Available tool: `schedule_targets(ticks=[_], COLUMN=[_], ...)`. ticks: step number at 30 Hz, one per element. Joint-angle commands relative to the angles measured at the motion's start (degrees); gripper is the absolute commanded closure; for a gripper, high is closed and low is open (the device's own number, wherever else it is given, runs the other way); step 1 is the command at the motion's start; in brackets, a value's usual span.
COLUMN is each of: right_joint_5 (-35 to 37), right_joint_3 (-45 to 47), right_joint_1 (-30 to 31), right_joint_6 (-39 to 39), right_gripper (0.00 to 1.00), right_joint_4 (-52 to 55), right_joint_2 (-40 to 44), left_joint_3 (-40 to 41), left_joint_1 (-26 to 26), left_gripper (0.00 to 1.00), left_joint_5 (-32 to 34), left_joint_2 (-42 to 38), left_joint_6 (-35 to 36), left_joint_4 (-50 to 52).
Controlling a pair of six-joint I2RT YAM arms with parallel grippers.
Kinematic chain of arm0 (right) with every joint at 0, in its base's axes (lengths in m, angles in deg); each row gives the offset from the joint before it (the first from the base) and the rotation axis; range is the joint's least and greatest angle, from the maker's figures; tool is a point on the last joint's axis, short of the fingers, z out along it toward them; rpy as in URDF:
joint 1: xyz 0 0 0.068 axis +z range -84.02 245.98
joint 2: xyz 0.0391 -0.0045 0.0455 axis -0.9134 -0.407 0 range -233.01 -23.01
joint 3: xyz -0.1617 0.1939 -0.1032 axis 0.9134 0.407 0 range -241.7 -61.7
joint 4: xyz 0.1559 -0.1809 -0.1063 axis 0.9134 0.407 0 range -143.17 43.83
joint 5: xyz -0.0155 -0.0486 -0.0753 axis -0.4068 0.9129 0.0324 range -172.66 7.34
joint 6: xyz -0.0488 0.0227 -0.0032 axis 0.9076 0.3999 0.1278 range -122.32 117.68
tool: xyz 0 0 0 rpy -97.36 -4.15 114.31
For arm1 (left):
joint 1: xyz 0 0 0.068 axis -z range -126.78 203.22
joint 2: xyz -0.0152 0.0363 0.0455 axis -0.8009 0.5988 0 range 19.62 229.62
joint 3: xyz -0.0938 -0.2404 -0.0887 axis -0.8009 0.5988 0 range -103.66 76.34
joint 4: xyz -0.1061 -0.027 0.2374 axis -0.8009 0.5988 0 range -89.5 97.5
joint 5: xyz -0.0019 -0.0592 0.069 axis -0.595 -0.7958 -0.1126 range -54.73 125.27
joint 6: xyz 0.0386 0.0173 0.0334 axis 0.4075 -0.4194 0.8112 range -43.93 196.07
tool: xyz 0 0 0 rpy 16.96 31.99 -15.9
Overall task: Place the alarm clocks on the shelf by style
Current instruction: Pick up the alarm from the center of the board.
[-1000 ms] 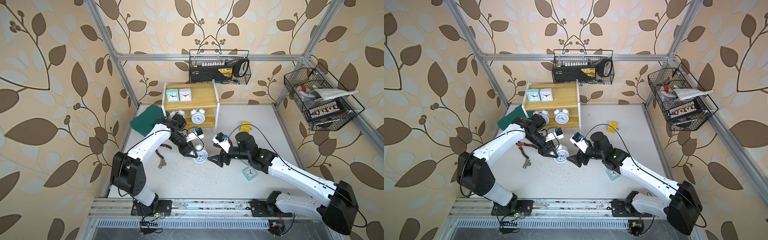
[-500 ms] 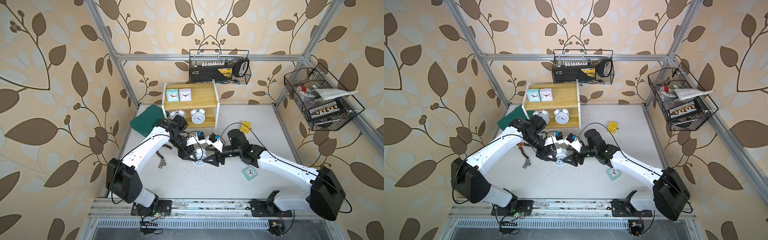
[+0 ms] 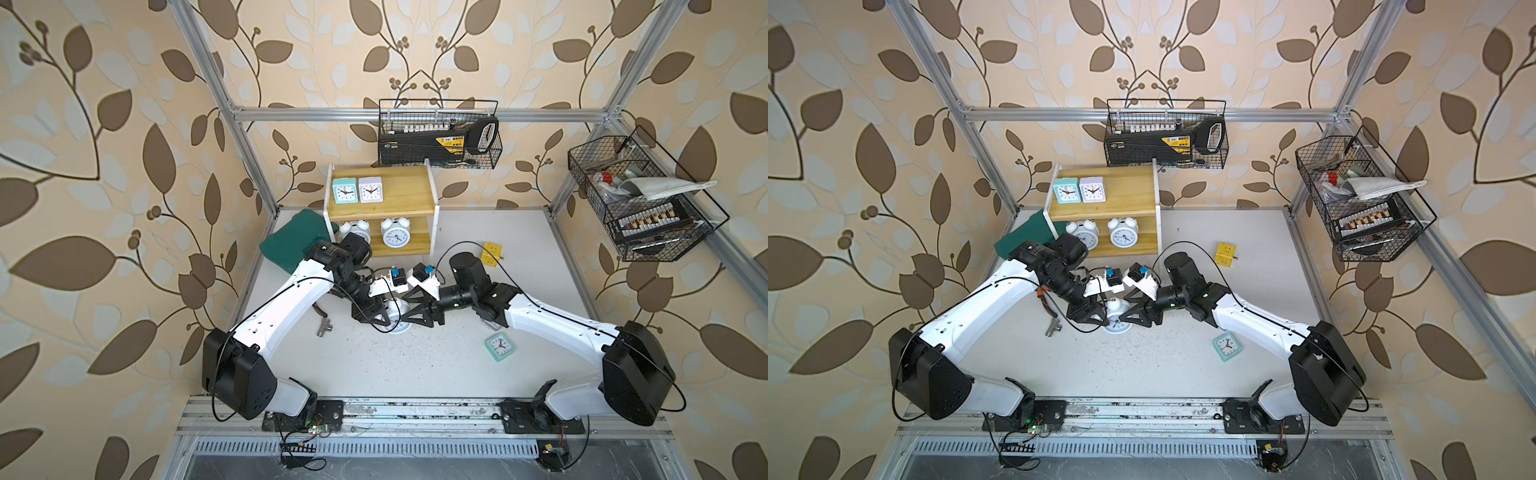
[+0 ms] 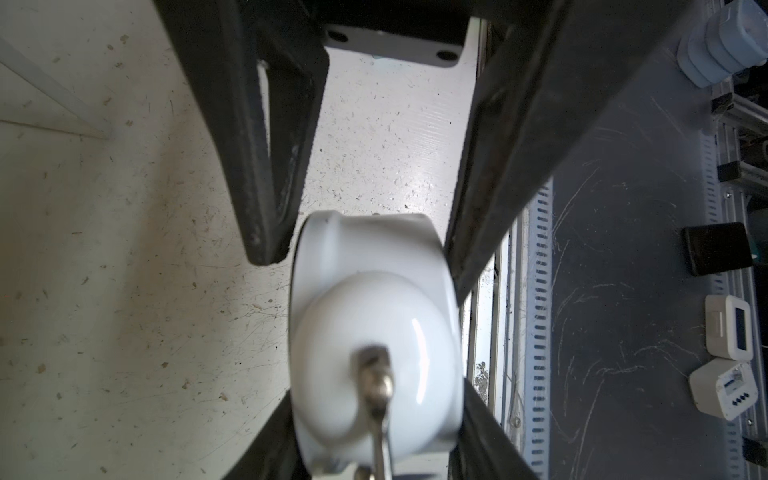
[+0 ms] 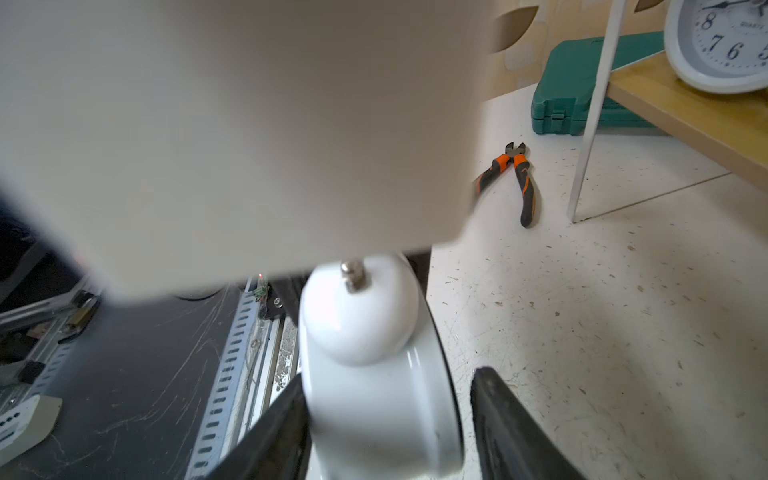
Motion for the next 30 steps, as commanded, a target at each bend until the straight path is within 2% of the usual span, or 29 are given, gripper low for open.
schedule_targets(ticks=[1, 5, 11, 13, 15, 16, 20, 26, 30], right_joint_5=[0.6, 0.0, -3.0, -3.9, -4.7, -5.3, -6.5, -8.4, -7.1], right_joint_3=[-1.3, -1.3, -0.8, -0.4, 0.1, 0.4, 1.8, 6.7, 9.5], right_joint_1=[-0.4, -0.5, -1.5, -2.3, -2.9, -3.3, -5.2, -11.5, -16.5], right_joint_6=[0.3, 0.3, -0.7, -1.2, -1.8, -2.1, -3.4, -9.4, -12.4], right_gripper=[0.35, 0.38, 0.59, 0.66, 0.71, 0.73, 0.77, 0.80, 0.80], right_joint_4=[-0.3, -0.5, -1.6, -2.1, -3.0, -3.5, -5.1, -13.8, -18.6], right_joint_2=[-0.9, -1.1, -1.0, -0.9, -0.4, 0.0, 2.1, 6.1, 8.7], left_joint_3=[0.2, 0.9, 1.1, 1.3, 1.4, 1.5, 1.7, 1.4, -0.3], left_joint_1=[0.9, 0.8, 0.9, 0.8, 0.8, 0.8, 0.8, -0.2, -5.2], left_gripper=[0.74, 0.74, 0.71, 0.64, 0.46, 0.41, 0.28, 0.22, 0.21], left_joint_5=[-3.5, -4.1, -4.0, -3.8, -3.6, -3.5, -2.8, -1.2, -6.9], left_joint_2=[-2.9, -3.6, -3.7, -4.1, -4.4, -4.7, -5.3, -5.1, -4.5], left_joint_6=[2.3, 2.8, 2.8, 2.8, 2.4, 2.2, 1.3, -0.4, -0.7], left_joint_4=[-0.3, -0.7, -1.2, -1.4, -1.9, -2.2, -2.7, -3.5, -2.9])
